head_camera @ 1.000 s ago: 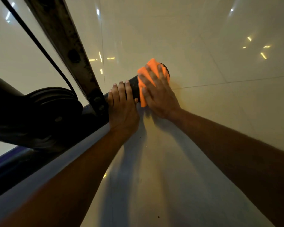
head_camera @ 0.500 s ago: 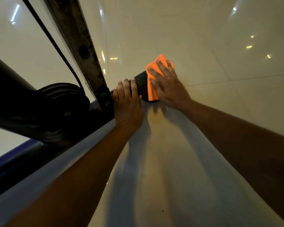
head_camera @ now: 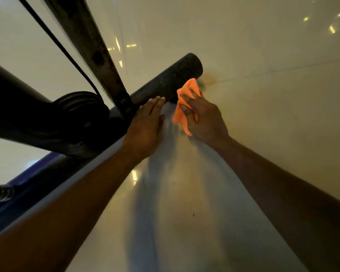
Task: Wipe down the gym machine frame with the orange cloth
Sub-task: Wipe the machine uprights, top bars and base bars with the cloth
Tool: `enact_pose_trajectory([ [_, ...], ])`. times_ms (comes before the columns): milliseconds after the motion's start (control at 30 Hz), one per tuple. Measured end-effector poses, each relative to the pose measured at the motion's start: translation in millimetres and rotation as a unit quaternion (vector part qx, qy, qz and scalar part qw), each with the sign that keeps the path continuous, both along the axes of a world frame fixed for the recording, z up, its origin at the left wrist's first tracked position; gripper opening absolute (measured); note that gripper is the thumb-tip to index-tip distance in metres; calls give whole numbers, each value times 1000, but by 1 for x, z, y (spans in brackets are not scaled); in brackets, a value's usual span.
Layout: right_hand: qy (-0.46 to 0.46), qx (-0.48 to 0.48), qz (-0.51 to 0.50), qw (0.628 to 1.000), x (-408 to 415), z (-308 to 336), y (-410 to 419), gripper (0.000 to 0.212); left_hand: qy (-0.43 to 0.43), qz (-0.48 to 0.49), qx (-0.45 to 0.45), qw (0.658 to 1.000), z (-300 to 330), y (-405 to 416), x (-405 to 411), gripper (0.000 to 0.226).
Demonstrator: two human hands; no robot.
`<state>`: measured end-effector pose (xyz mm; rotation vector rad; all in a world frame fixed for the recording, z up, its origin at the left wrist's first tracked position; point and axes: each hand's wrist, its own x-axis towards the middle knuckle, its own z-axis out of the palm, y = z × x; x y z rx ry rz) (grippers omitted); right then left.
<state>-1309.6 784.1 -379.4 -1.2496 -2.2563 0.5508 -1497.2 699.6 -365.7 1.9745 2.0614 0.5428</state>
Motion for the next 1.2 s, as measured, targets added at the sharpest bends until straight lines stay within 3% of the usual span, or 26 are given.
enact_pose_trajectory([
  [267,-10,-113,-65,991,38,77,-124,44,-25,-33,-113,993,82,-93,19,43],
  [533,-17,-148,-39,988,73,241,-187,43,-14,-25,-200,979,255,-143,46,52],
  [833,-18,-100,25,994,90,534,-163,44,14,-45,-187,981,545,-144,52,56],
  [1200,-53,2,149,987,51,930,-176,46,53,21,-139,989,918,-211,3,59],
])
